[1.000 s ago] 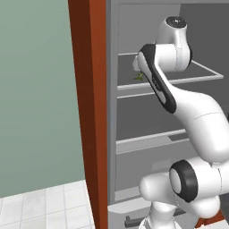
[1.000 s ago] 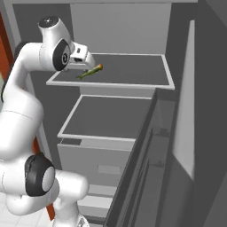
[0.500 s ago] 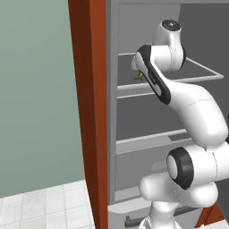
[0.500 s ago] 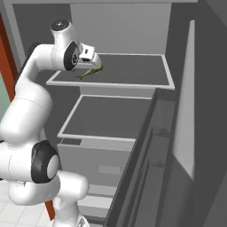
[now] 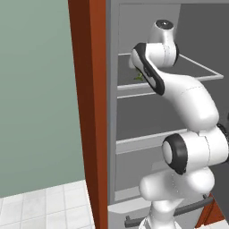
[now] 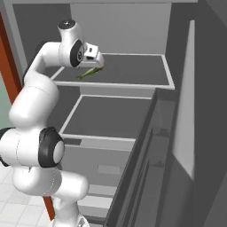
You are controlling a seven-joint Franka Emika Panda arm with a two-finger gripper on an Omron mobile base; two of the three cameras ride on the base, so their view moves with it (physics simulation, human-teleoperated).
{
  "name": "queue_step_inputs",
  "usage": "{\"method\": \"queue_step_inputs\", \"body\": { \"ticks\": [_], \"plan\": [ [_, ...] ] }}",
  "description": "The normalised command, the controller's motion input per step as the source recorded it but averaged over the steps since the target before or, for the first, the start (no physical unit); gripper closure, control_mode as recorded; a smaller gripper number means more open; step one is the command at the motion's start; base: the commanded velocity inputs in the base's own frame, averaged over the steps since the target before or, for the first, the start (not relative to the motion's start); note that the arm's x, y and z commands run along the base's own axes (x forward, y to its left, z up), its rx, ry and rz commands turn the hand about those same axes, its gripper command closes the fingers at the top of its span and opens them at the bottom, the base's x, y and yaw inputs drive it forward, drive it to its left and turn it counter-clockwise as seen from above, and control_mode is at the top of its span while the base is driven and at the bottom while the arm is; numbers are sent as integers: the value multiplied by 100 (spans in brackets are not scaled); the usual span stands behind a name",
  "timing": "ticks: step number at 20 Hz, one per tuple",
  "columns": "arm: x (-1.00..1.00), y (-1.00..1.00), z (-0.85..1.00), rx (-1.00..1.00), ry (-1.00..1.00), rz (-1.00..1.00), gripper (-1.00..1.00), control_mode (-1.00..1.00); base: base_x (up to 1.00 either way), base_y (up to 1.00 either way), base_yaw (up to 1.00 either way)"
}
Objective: Gather the lemon and corn from the fridge and place them on a tray on the dining counter. Then gather the chicken drumstick and fish from the fridge and place them on the other tray.
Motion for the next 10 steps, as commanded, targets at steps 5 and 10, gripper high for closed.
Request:
{"method": "queue_step_inputs", "body": {
  "ticks": [5,10],
  "plan": [
    [42,0,-6,0,6,0,-100,-100,0,0,0],
    [30,0,-12,0,8,0,-100,-100,0,0,0]
  ]
}}
